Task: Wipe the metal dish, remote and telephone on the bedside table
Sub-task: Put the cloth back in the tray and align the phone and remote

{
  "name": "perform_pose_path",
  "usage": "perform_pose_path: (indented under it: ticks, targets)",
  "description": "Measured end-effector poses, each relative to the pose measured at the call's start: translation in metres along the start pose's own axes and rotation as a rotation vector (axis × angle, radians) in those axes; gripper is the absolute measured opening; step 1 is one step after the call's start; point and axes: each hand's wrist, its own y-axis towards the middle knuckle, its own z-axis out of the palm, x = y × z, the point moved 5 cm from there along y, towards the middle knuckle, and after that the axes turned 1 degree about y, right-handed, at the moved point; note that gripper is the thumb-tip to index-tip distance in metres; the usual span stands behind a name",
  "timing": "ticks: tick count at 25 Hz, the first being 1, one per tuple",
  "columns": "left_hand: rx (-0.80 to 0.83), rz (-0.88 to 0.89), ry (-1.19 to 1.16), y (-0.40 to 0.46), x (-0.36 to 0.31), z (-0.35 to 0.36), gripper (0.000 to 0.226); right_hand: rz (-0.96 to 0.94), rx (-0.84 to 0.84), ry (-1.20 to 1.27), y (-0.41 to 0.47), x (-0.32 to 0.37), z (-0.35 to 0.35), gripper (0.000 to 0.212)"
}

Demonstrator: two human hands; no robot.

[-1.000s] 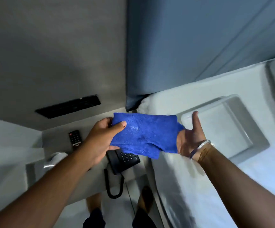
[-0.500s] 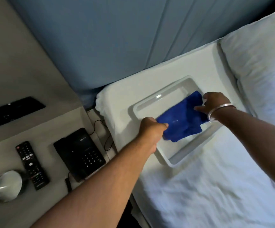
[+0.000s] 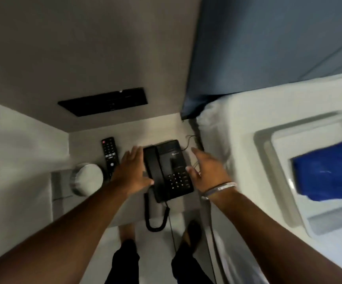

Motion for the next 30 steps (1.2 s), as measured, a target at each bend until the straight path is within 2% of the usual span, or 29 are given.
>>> perform_pose_path:
  ticks: [2, 4, 5, 9, 13, 17, 19, 21, 23, 26, 28, 30]
  targets:
    - [0.035, 0.093, 0.120, 0.006, 0.008, 0.029, 0.143, 0.315, 0.219, -0.088, 0.009, -0.028, 0.062, 0.084]
    - [0.014, 0.125, 0.186, 0.015, 0.012, 0.049, 0.153, 0.447, 0.342, -0.186, 0.012, -0.050, 0.102, 0.103]
    - [-0.002, 0.129, 0.180, 0.021, 0.014, 0.054, 0.155, 0.471, 0.350, -0.167, 0.012, -0.055, 0.115, 0.107]
    - [-0.089, 0.179, 0.180, 0.042, 0.021, 0.050, 0.152, 0.467, 0.246, -0.088, 0.019, -0.057, 0.138, 0.111]
    - [-0.101, 0.198, 0.158, 0.074, 0.029, 0.022, 0.153, 0.460, 0.204, -0.024, 0.057, -0.056, 0.136, 0.102]
    - [-0.080, 0.222, 0.117, 0.082, 0.031, 0.008, 0.152, 0.474, 0.236, -0.151, 0.069, -0.044, 0.125, 0.094]
    - [-0.099, 0.189, 0.056, 0.079, 0.043, 0.003, 0.143, 0.367, 0.083, -0.257, 0.060, -0.022, 0.112, 0.085]
    - [-0.173, 0.112, -0.014, 0.081, 0.075, -0.014, 0.121, 0.113, -0.016, -0.251, 0.048, 0.022, 0.119, 0.074]
    - [-0.249, 0.029, -0.025, 0.085, 0.113, -0.031, 0.099, -0.017, 0.119, -0.203, 0.037, 0.063, 0.155, 0.071]
    - [-0.205, -0.053, -0.143, 0.093, 0.147, -0.036, 0.085, 0.160, 0.327, -0.157, 0.034, 0.090, 0.221, 0.077]
    - [-0.196, -0.060, -0.269, 0.097, 0.148, -0.031, 0.077, 0.332, 0.326, -0.128, 0.039, 0.095, 0.247, 0.076]
    - [-0.247, -0.073, -0.323, 0.104, 0.144, -0.025, 0.066, 0.419, 0.307, -0.109, 0.045, 0.096, 0.266, 0.070]
